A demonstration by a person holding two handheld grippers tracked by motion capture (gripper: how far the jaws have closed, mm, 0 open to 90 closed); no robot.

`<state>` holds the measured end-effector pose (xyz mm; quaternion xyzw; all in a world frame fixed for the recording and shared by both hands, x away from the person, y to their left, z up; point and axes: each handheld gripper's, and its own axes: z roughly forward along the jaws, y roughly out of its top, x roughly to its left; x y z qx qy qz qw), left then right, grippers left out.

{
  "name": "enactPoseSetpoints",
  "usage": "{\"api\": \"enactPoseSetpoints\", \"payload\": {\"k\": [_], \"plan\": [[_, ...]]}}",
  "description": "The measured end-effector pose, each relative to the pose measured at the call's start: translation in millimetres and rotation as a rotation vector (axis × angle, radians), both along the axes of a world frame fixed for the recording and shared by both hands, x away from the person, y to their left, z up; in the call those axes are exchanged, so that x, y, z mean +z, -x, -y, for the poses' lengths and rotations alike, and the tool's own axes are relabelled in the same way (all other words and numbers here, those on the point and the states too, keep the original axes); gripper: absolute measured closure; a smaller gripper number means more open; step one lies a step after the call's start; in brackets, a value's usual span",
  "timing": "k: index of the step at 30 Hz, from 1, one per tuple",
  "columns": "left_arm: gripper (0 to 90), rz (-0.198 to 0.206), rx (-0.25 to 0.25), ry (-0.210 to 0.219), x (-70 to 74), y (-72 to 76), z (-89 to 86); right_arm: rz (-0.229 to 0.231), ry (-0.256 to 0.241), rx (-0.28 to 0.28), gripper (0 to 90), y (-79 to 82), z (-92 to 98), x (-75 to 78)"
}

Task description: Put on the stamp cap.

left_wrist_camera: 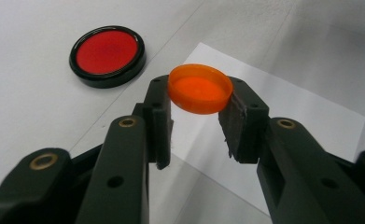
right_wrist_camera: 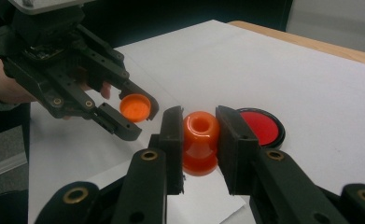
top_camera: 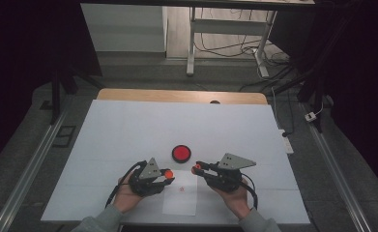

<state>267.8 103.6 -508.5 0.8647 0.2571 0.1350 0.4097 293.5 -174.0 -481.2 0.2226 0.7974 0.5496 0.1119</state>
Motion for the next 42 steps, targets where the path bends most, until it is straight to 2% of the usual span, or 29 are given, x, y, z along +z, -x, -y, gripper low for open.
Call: {"api": "enactPoseSetpoints", "payload": {"k": [42], "plan": [[64.4, -0.022, -0.078, -0.007, -7.2, -14.4, 51.8, -0.006, -0.009, 0.014, 71.9, 2.8, -2.6, 0.7]]}}
